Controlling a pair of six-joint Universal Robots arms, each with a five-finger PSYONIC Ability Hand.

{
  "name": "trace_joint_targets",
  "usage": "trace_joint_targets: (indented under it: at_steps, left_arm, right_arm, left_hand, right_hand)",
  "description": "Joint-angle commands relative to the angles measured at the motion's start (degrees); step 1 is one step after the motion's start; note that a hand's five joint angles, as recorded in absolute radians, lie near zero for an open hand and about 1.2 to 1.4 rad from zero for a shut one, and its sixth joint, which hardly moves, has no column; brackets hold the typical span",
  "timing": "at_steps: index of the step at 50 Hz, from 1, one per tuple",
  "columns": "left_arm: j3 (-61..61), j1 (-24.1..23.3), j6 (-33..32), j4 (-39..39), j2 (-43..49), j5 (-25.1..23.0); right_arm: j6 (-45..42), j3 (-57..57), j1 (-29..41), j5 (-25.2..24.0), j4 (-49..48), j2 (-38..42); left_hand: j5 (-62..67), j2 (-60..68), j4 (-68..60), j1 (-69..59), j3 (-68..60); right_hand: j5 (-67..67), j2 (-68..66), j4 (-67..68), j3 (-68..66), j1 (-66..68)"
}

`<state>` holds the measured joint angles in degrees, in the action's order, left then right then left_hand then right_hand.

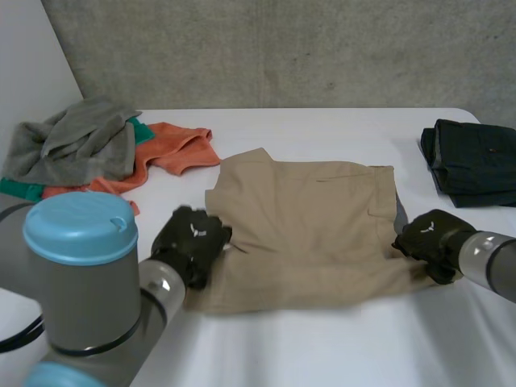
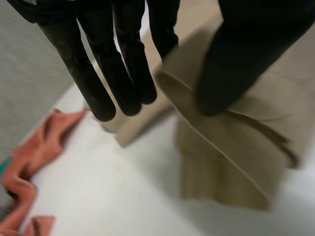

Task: Fold the laundry.

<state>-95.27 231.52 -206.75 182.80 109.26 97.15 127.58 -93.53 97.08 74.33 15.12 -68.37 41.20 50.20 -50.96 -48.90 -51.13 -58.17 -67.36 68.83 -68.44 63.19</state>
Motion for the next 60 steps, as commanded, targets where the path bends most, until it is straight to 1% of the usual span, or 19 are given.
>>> trace_joint_targets:
  at_steps: [1,3,4,8,11,16,22,28,32,33,36,39,43,49,50,52,54,60]
  left_arm:
    - [-0.1,-0.5,-0.2,6.1,0.9,3.5]
    - [-0.9,-1.3,-0.2,6.0,-1.2,3.6]
    - [-2.2,-2.5,-0.1,6.0,-3.9,3.6]
    - [-6.3,-4.8,0.3,6.0,-8.9,3.5]
    - [-8.3,-6.2,0.4,5.8,-9.9,3.5]
    - [-10.2,-7.6,1.1,3.9,-9.2,3.7]
    - [-9.1,-6.3,4.0,3.4,-4.5,3.1]
    - [-7.7,-5.3,5.0,3.3,-0.7,3.0]
    - [-6.9,-5.2,5.0,3.3,1.0,3.0]
    - [-6.7,-5.1,5.0,3.3,1.2,2.9]
    - [-6.2,-4.9,5.0,3.4,1.2,2.8]
    - [-6.1,-4.4,5.0,3.4,1.3,2.7]
    - [-6.1,-4.3,5.0,3.4,1.7,2.7]
    - [-6.1,-4.4,5.0,3.2,2.0,2.8]
    - [-6.2,-4.5,5.0,3.2,2.0,3.0]
    - [-6.4,-4.7,5.0,3.2,1.5,3.1]
    - [-6.9,-4.8,5.2,3.3,0.7,3.2]
    - [-7.2,-5.4,6.9,3.2,-0.9,3.2]
  right_arm:
    - [4.9,1.8,3.2,3.8,-6.1,4.1]
    - [5.0,1.9,3.7,4.8,-6.7,4.7]
    - [5.1,1.9,4.3,5.2,-7.2,5.3]
    - [5.7,1.9,4.8,5.4,-8.3,5.8]
    - [6.0,2.0,4.9,5.4,-8.6,6.1]
    - [6.1,2.2,4.9,5.4,-8.7,6.2]
    - [6.3,1.9,4.9,5.4,-9.1,6.1]
    - [6.3,1.1,4.9,5.4,-9.3,6.1]
    - [6.4,0.6,4.9,5.4,-9.3,6.1]
    - [6.4,0.5,4.8,5.4,-9.5,6.1]
    - [6.4,0.3,4.8,5.4,-9.8,6.1]
    - [6.4,-0.4,4.4,5.4,-10.0,5.9]
    - [6.4,-1.5,4.4,5.4,-9.9,5.4]
    - [6.4,-3.1,4.5,5.3,-9.9,4.4]
    - [6.4,-3.3,4.5,5.1,-10.0,3.9]
    - [6.4,-3.5,4.5,5.0,-10.0,3.6]
    - [6.4,-3.6,4.6,5.0,-10.1,3.6]
    - [6.4,-3.7,4.6,5.0,-10.6,3.6]
  left_hand:
    - [-11.2,-10.2,11.0,8.9,11.1]
    - [-12.7,-11.7,12.5,10.4,12.6]
    - [-13.4,-12.4,13.1,11.1,13.3]
    - [-13.4,-12.4,13.2,11.1,13.3]
    - [-13.2,-12.2,13.0,10.9,13.2]
    - [-13.4,-12.4,13.2,11.1,13.3]
    - [-13.2,-12.2,13.0,10.9,13.2]
    - [-11.7,-10.7,11.5,9.4,11.7]
    - [-7.7,-6.7,7.4,5.4,7.6]
    - [-2.7,-1.7,2.4,0.4,2.6]
    - [5.6,6.6,-5.8,-7.9,-5.6]
    - [21.0,22.0,-21.3,-23.3,-21.1]
    - [28.8,29.8,-29.0,-31.1,-28.9]
    - [28.8,29.8,-29.0,-31.1,-28.9]
    - [25.2,26.2,-25.4,-27.5,-25.2]
    - [4.0,5.0,-4.3,-6.3,-4.1]
    - [-6.3,-5.3,6.0,4.0,6.2]
    - [-9.9,-8.9,9.6,7.6,9.8]
  right_hand:
    - [-11.8,-12.6,11.2,-11.6,16.8]
    - [-11.8,-12.6,11.2,-11.6,16.8]
    - [-11.8,-12.6,11.2,-11.6,16.8]
    - [-11.8,-12.6,11.2,-11.6,16.8]
    - [-11.8,-12.6,11.2,-11.6,16.8]
    - [-11.8,-12.6,11.2,-11.6,16.8]
    - [-11.8,-12.6,11.2,-11.6,16.8]
    - [-11.8,-12.6,11.2,-11.6,16.8]
    - [-11.8,-12.6,11.2,-11.6,16.8]
    - [-11.8,-12.6,11.2,-11.6,16.8]
    - [-11.8,-12.6,11.2,-11.6,16.8]
    - [-11.8,-12.6,11.2,-11.6,16.8]
    - [-11.8,-12.6,11.2,-11.6,16.8]
    - [-11.8,-12.6,11.2,-11.6,16.8]
    - [-11.8,-12.6,11.2,-11.6,16.8]
    - [-11.8,-12.6,11.2,-11.6,16.8]
    - [-11.8,-12.6,11.2,-11.6,16.8]
    - [-11.8,-12.6,11.2,-11.6,16.8]
